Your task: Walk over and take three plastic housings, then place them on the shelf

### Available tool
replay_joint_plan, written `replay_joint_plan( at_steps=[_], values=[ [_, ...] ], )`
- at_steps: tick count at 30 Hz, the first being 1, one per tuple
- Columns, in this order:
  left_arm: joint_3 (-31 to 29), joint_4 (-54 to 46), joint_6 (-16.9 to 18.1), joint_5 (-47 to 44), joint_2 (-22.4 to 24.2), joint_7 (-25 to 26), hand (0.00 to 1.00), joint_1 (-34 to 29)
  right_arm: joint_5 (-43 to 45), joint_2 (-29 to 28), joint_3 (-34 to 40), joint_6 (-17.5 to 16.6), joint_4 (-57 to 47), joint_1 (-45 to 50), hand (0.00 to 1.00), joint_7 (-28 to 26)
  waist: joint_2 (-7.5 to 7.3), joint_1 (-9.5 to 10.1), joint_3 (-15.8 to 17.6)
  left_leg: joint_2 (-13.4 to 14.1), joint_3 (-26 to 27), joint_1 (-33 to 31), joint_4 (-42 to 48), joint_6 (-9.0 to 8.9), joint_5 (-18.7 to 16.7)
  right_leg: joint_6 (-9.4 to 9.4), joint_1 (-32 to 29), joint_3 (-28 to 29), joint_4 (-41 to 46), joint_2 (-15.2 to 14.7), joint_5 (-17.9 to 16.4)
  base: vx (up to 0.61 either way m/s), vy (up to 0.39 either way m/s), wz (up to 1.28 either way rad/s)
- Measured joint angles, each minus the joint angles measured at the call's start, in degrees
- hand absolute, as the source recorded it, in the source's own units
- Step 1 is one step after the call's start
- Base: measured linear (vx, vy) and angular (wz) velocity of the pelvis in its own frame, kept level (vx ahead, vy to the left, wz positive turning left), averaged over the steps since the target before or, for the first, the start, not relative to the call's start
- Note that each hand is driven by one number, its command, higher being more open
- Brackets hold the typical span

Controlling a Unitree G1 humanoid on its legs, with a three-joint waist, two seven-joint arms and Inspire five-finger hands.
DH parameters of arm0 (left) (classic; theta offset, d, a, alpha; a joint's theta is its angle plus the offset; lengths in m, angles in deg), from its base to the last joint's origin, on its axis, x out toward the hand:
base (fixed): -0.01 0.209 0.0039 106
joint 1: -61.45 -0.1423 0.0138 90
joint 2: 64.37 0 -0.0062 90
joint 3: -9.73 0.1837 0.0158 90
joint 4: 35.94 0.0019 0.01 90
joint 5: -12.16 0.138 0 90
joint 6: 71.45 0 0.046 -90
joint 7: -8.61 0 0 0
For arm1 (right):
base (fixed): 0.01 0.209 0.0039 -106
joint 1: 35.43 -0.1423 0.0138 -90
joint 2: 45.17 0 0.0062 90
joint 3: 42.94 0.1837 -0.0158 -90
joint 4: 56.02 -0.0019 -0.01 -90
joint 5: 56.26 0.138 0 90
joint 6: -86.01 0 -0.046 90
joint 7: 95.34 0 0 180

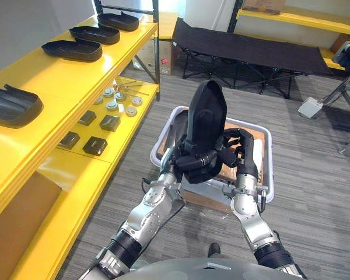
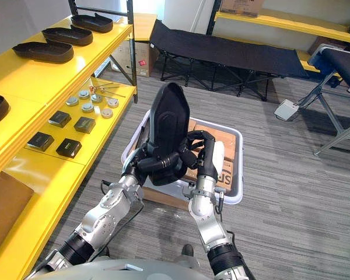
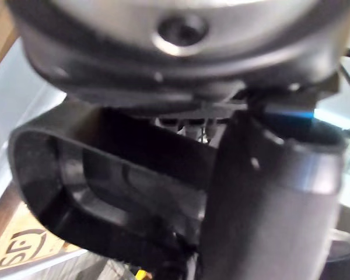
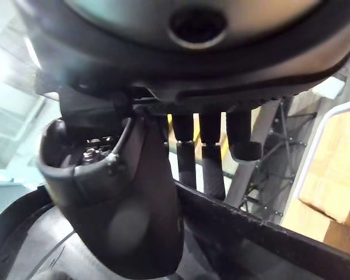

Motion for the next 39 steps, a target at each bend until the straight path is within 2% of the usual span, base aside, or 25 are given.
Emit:
replay_joint_plan(
  at_steps=[6, 12, 17, 18, 24, 29, 32, 34, 36, 37, 38, 39],
  values=[
    [-2.51, 2.14, 3.79, -1.88, 1.98, 2.29, 0.0, -0.01, 2.27, -0.86, -1.43, -0.02, 0.01, 0.81, 0.0, 0.05, -0.05, 0.02, -0.05, 0.03, -0.03, 0.5, -0.03, -0.01, -0.4, -0.39, 0.54, -0.1, -0.04, 0.0, -0.32, 0.0, 0.0, 0.0],
    [-3.67, 2.23, 3.96, -1.13, 2.04, 1.84, 0.0, -0.01, 2.31, -0.93, -2.65, -0.03, 0.1, 1.97, 0.0, 0.97, -0.11, -0.1, -0.09, 0.03, -0.02, 0.51, -0.01, -0.04, -0.41, -0.29, 0.54, -0.17, -0.04, 0.0, -0.26, 0.0, 0.0, 0.0],
    [-4.66, 3.7, 3.92, -0.67, 2.49, 2.01, 0.0, -0.01, 2.26, -0.89, -4.65, -2.51, 0.09, 2.39, 0.0, 1.12, -0.63, -0.26, -0.44, 0.03, 0.06, 0.58, 0.0, -0.04, -0.41, -0.1, 0.58, -0.17, -0.04, 0.0, -0.13, 0.0, 0.0, 0.0],
    [-4.66, 3.84, 3.92, -0.72, 2.49, 2.0, 0.0, -0.01, 2.27, -0.91, -4.73, -2.55, 0.09, 2.4, 1.0, 1.13, -0.77, -0.26, -0.53, 0.03, 0.06, 0.58, 0.0, -0.04, -0.41, -0.1, 0.59, -0.18, -0.04, 0.0, -0.13, 0.0, 0.0, 0.0],
    [-4.37, 3.84, 3.96, -0.68, 2.66, 1.58, 0.0, 0.17, 2.3, -0.87, -5.5, -4.34, 0.09, 3.6, 1.0, 1.21, -1.47, -0.21, -1.01, 0.03, 0.05, 0.64, 0.0, -0.21, -0.58, -0.16, 0.66, -0.18, -0.04, -0.01, -0.18, 0.0, 0.0, 0.0],
    [-3.81, 3.82, 3.96, -0.56, 3.27, 1.59, 0.0, 0.29, 2.32, -0.86, -8.96, -5.98, 0.08, 3.95, 1.0, 1.62, -1.2, -0.33, -1.17, 0.19, 0.44, 0.75, 0.02, -0.47, -1.16, -0.59, 0.48, 0.09, -0.04, 0.13, -0.44, 0.0, 0.0, -0.03],
    [-4.83, 3.4, 3.96, -0.36, 3.22, 1.51, 0.0, 0.05, 2.42, -1.11, -10.23, -6.51, 0.06, 3.7, 1.0, 1.43, -0.63, -0.09, -1.41, 1.19, 0.35, 0.58, 0.74, -0.59, -1.21, -0.69, 0.63, 0.01, -0.04, 1.06, -0.46, 0.0, 0.0, 0.0],
    [-7.32, 1.59, 3.95, -0.34, 3.45, 1.01, 0.0, -2.05, 4.03, -0.91, -10.98, -6.7, 0.06, 3.11, 1.0, 0.49, 0.12, -0.17, -1.36, 2.23, -0.4, -1.03, 5.09, -0.78, -2.87, -0.87, 1.3, -0.22, -0.01, 1.79, -0.54, 0.01, -0.015, 0.04],
    [-10.26, -0.09, 3.95, -0.59, 4.19, -0.99, 0.0, -4.72, 4.45, 0.14, -10.8, -6.73, 0.15, 2.78, 1.0, 0.51, 2.33, -0.2, -1.21, 3.3, -1.59, -2.99, 9.62, -0.52, -4.93, -1.25, 1.91, -1.05, 0.25, 2.45, -0.95, 0.0, -0.026, 0.15],
    [-11.43, -0.34, 4.04, -0.62, 4.55, -1.8, 0.0, -5.58, 4.45, 1.03, -10.66, -6.74, 0.18, 2.54, 1.0, 0.51, 4.03, -0.09, -0.83, 4.31, -1.67, -4.21, 11.96, -0.21, -5.34, -1.86, 1.43, -1.41, 1.78, 3.05, -1.63, -0.06, -0.048, 0.17],
    [-13.25, -0.35, 4.56, -0.66, 4.31, -3.15, 0.0, -6.39, 4.42, 1.9, -10.29, -6.74, 0.48, 1.88, 1.0, 0.5, 5.88, 0.23, 0.29, 5.77, -1.68, -7.05, 16.97, 1.19, -4.97, -3.3, -0.32, -2.23, 6.1, 3.57, -4.39, -0.09, -0.057, 0.19],
    [-14.18, -0.36, 5.12, -0.66, 4.14, -3.92, 0.0, -7.06, 4.39, 2.02, -9.81, -6.74, 0.53, 1.78, 1.0, 0.5, 6.47, 0.35, 0.64, 6.25, -1.59, -8.87, 19.17, 2.56, -4.24, -4.39, -1.51, -2.24, 8.52, 3.69, -6.07, -0.16, -0.104, 0.51]
  ],
)
